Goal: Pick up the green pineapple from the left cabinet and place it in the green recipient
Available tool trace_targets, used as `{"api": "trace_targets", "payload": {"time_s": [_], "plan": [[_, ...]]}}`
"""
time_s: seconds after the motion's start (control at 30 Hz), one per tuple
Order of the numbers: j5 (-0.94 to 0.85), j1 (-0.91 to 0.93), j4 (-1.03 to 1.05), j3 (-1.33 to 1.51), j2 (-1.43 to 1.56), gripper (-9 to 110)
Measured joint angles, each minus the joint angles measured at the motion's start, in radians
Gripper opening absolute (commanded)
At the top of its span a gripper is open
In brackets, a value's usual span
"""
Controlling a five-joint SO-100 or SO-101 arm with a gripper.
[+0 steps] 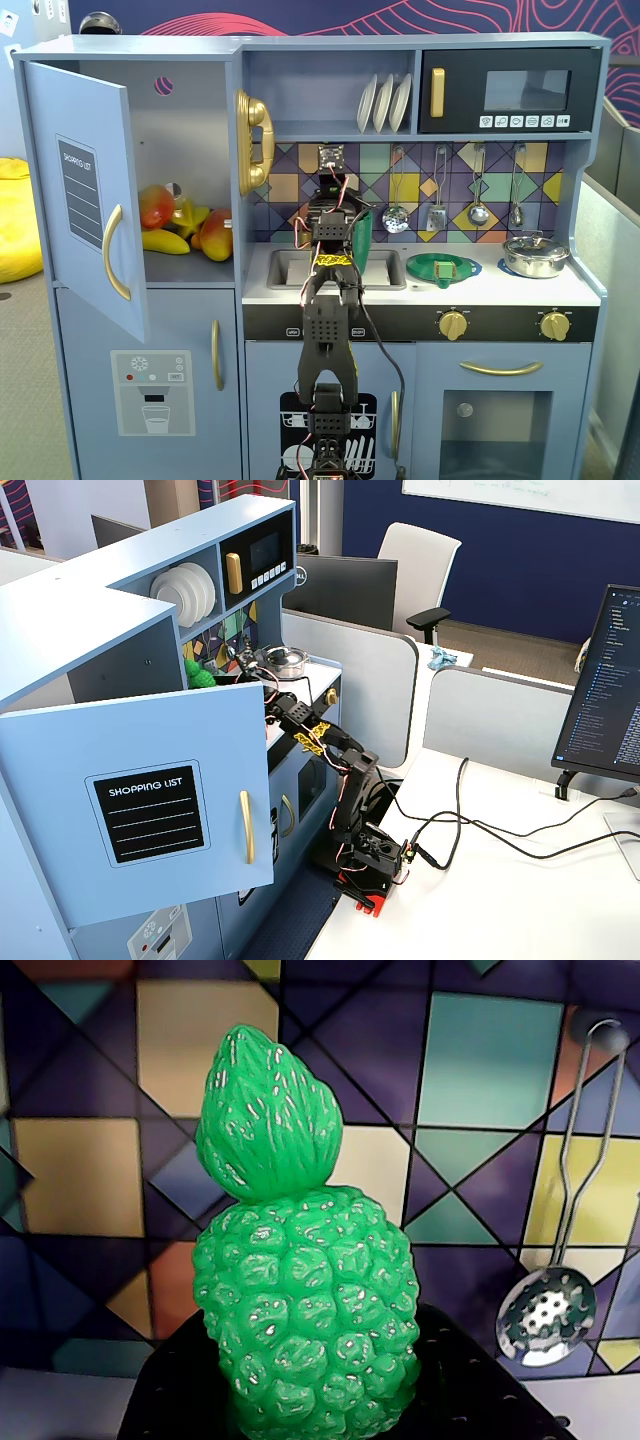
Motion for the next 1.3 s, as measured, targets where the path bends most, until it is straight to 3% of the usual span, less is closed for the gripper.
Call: {"api": "trace_targets", "payload": {"time_s": [0.27,0.5,0.97,1.3], "plan": [[0.052,0.005,0.0,-0.005,-0.017,31],[0.037,-0.011,0.0,0.04,0.035,24],[-0.044,-0.029,0.333,0.884,0.931,20],[0.031,0.034,0.583,1.338,1.272,16]]}}
